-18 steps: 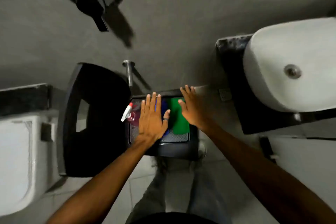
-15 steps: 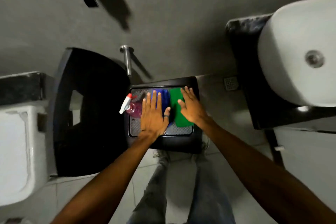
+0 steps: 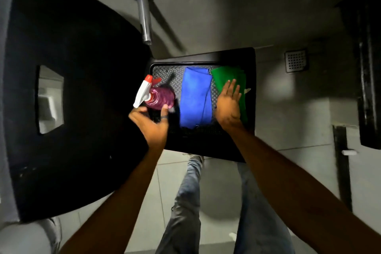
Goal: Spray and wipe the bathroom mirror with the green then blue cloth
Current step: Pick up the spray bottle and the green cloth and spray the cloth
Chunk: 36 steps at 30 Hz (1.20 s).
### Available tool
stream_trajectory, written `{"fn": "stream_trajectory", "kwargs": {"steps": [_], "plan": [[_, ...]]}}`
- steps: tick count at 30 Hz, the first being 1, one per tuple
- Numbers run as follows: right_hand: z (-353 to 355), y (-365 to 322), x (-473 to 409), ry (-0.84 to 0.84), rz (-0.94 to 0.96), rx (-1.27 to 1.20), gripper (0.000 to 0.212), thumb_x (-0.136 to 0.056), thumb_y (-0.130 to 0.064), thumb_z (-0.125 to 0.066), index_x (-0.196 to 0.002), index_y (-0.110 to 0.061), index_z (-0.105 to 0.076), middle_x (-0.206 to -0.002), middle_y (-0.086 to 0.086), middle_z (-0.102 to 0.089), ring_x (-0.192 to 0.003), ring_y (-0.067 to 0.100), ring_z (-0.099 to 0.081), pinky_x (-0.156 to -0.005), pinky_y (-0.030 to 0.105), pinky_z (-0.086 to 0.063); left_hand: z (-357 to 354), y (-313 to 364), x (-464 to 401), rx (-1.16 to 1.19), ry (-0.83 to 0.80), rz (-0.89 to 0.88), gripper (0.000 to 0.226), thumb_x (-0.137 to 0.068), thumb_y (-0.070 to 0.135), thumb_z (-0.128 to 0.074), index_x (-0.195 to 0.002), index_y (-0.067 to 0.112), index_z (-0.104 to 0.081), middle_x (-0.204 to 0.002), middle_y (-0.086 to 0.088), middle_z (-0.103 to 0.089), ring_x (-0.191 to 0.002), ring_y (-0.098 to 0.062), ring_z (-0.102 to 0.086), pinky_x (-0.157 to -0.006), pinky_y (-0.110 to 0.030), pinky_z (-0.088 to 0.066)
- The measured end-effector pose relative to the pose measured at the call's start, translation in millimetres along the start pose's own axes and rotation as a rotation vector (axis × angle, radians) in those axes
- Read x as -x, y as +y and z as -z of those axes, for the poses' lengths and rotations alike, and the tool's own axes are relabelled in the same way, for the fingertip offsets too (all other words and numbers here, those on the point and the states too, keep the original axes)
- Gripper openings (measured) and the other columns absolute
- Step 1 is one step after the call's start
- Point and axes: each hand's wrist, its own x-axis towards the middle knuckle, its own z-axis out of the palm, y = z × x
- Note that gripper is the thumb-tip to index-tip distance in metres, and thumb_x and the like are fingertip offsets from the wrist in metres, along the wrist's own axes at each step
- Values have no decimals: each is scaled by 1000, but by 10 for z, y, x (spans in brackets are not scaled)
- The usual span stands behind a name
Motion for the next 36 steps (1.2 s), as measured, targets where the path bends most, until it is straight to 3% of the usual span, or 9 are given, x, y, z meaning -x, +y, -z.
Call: {"fn": "stream_trajectory", "kwargs": {"steps": [2, 5, 9, 11, 14, 19, 23, 28, 36], "plan": [[106, 88, -32, 20, 15, -84, 77, -91, -12, -59, -153, 6, -17, -162, 28, -16, -149, 44, -24, -121, 49, -29, 17, 58, -228, 336, -194, 57, 88, -79, 28, -80, -143, -8, -32, -145, -32, -46, -136, -41, -52, -120, -53, -38], [405, 312, -87, 119, -83, -565, 57, -79, -2, -61, -135, -4, -53, -131, 25, -61, -118, 40, -60, -96, 40, -50, -3, 181, -685, 434, -382, -79, 96, -81, 1, -74, -159, 7, -17, -152, -22, -49, -129, -28, -63, -116, -41, -47], [828, 494, -48, -133, -332, -1369, 40, -81, 11, -39, -109, -6, -62, -90, 13, -66, -79, 27, -62, -65, 27, -51, 30, 472, -1051, 251, -474, -316, 69, -76, -12, -58, -143, 2, -53, -127, 17, -73, -100, 19, -66, -90, -2, -49], [1080, 567, 113, -317, -356, -1800, 51, -70, 13, -32, -108, -8, -58, -90, 11, -62, -84, 28, -59, -76, 32, -54, 103, 749, -1000, 187, -486, -341, 64, -72, -10, -56, -133, 8, -65, -107, 34, -75, -99, 19, -66, -97, -6, -49], [1499, 639, 426, -477, -235, -2168, 46, -71, -10, -53, -116, -6, -64, -110, 14, -72, -109, 35, -62, -105, 48, -47, 334, 1211, -767, 220, -438, -338, 59, -77, -8, -58, -131, 14, -68, -108, 7, -76, -102, -7, -71, -105, -32, -55], [2501, 509, 957, -477, 4, -2224, 60, -82, -14, -61, -140, -2, -51, -130, 18, -64, -123, 35, -60, -113, 56, -38, 925, 2132, -343, 420, -393, -438, 49, -87, -4, -71, -132, -17, -56, -104, -8, -66, -83, 12, -66, -86, -9, -54], [3622, 502, 1449, -225, 221, -2157, 52, -100, -12, -37, -152, -3, -32, -155, 24, -37, -143, 41, -37, -117, 61, -28, 1599, 3121, 66, 519, -492, -612, 62, -88, -4, -71, -144, 12, -53, -109, 0, -67, -78, -8, -63, -78, -12, -56], [4876, 645, 2026, -69, 499, -2212, 66, -92, -27, -47, -154, -11, -31, -157, 20, -35, -144, 39, -37, -115, 58, -32, 2148, 4096, 411, 569, -593, -928, 72, -87, -8, -70, -140, 35, -46, -108, -9, -69, -82, -23, -59, -78, -43, -59], [6116, 896, 2718, 126, 823, -2138, 66, -91, -33, -49, -151, -8, -38, -154, 20, -42, -140, 38, -45, -106, 56, -42, 2821, 5244, 839, 640, -651, -1115, 54, -95, 19, -68, -142, 41, -53, -90, 0, -63, -68, -17, -61, -64, -32, -59]]}}
